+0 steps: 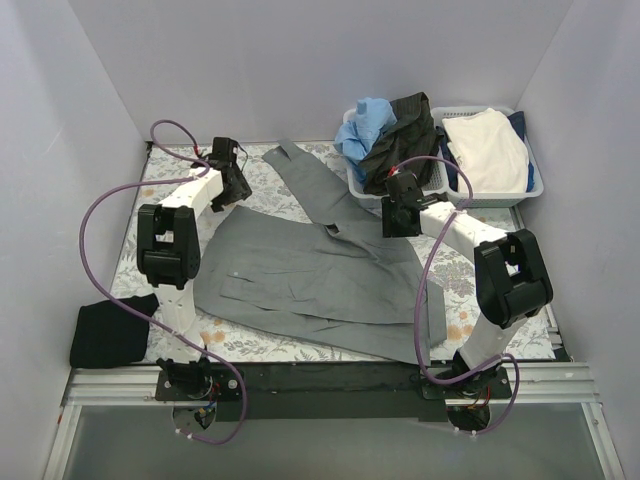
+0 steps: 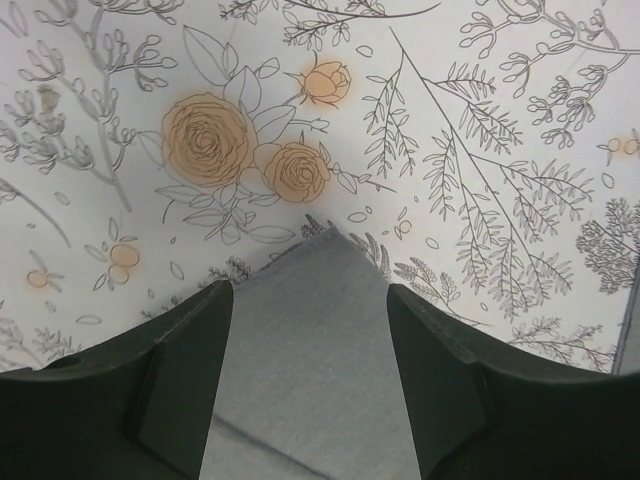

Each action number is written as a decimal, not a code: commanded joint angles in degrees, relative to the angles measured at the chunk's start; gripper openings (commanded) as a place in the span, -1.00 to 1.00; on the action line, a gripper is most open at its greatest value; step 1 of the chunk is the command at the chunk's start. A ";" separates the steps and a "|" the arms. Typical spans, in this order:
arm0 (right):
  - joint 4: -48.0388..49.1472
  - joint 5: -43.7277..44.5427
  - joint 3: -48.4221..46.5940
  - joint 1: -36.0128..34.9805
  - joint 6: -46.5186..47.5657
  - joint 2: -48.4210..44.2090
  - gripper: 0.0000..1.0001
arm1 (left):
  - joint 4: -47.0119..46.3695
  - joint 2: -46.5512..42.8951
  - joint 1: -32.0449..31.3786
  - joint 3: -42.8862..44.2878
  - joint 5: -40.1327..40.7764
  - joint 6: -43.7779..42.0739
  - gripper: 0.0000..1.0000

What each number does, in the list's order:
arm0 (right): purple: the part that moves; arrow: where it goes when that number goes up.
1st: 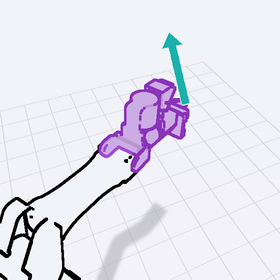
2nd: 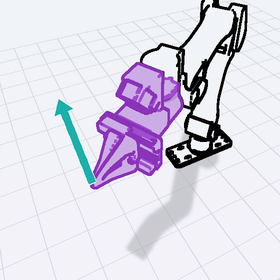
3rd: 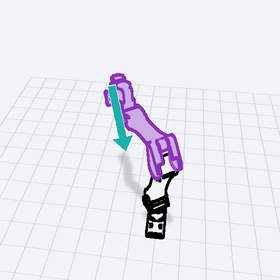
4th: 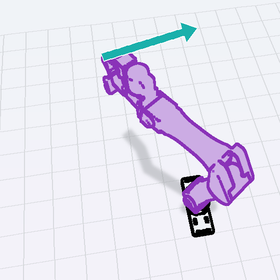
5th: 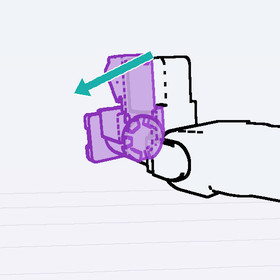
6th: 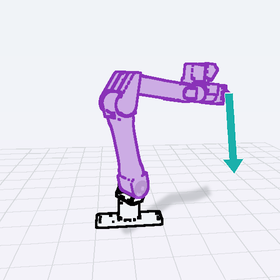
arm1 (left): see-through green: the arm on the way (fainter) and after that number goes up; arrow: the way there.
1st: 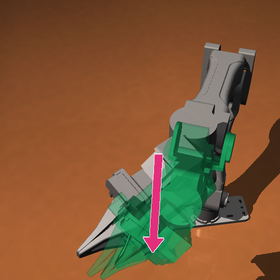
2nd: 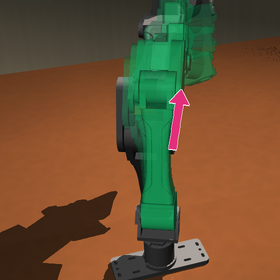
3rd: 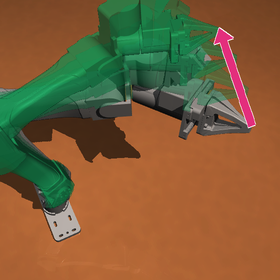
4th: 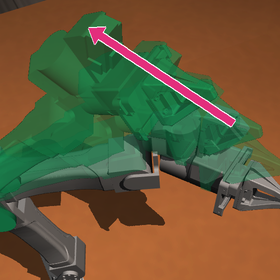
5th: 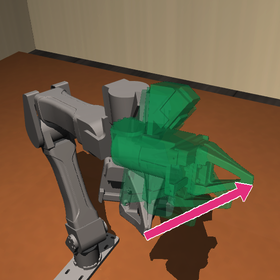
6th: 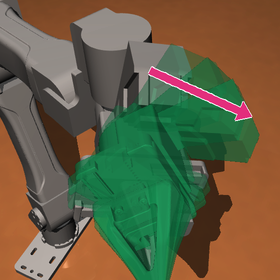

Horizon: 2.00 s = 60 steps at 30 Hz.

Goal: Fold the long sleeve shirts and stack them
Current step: Fold the shirt

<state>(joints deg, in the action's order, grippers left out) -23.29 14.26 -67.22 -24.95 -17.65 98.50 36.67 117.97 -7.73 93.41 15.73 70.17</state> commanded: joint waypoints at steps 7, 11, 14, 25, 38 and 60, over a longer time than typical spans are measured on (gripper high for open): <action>8.26 3.05 1.21 1.74 -2.48 0.64 -0.01 | -2.39 5.94 -0.01 0.02 -2.02 -3.81 0.22; 10.10 3.58 1.92 2.10 -2.30 1.34 -0.01 | -1.51 7.53 0.08 0.81 -0.09 -3.73 -0.05; 11.07 3.67 1.48 2.45 -1.42 2.22 -0.01 | -0.54 7.54 0.17 1.16 2.29 -3.20 -0.54; 16.77 0.68 -0.28 2.36 3.32 7.23 0.04 | -0.36 -2.21 3.16 -10.86 4.67 -2.41 -1.00; 24.44 -5.56 1.03 2.19 6.23 13.12 0.18 | 0.42 -7.66 3.16 -19.05 3.25 -3.38 -1.00; 22.49 -2.75 15.99 -2.03 -0.37 -1.99 -0.05 | 4.64 -18.83 7.64 -28.99 8.01 1.02 -1.00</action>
<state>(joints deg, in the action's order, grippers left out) 3.62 10.79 -50.15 -26.65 -16.82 97.65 41.01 102.19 -0.16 64.20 23.38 71.16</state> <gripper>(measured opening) 0.455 0.018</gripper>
